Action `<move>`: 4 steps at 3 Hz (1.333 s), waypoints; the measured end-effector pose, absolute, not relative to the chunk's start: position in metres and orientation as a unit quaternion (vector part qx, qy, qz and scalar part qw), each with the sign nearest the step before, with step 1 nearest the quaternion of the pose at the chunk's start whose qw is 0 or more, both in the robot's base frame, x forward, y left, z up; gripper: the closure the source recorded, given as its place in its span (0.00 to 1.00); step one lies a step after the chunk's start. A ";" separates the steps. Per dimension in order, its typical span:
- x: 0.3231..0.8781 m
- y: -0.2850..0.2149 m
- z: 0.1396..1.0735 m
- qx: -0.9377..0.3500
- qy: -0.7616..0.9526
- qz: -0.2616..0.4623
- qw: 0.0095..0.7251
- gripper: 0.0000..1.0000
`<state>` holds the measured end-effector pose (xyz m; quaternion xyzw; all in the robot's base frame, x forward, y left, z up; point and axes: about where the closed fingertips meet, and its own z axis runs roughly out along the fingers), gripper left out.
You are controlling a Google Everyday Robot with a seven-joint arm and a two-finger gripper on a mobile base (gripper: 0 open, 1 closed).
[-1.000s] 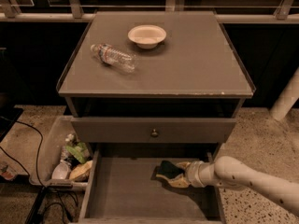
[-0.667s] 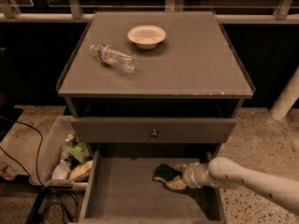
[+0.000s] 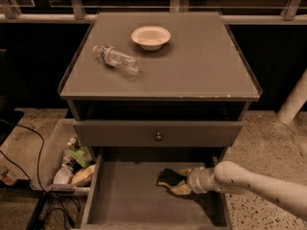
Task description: Place sponge into middle drawer
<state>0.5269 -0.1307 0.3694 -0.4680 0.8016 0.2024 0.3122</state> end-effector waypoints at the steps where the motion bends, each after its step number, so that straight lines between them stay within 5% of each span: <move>1: 0.527 -0.131 0.369 -0.468 0.802 0.202 0.312 0.36; 2: 0.527 -0.131 0.369 -0.468 0.802 0.202 0.312 0.13; 3: 0.527 -0.131 0.369 -0.468 0.802 0.202 0.312 0.00; 4: 0.527 -0.131 0.369 -0.468 0.802 0.202 0.312 0.00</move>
Offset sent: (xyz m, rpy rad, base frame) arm 0.0000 0.0000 0.0000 0.0000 0.0000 0.0000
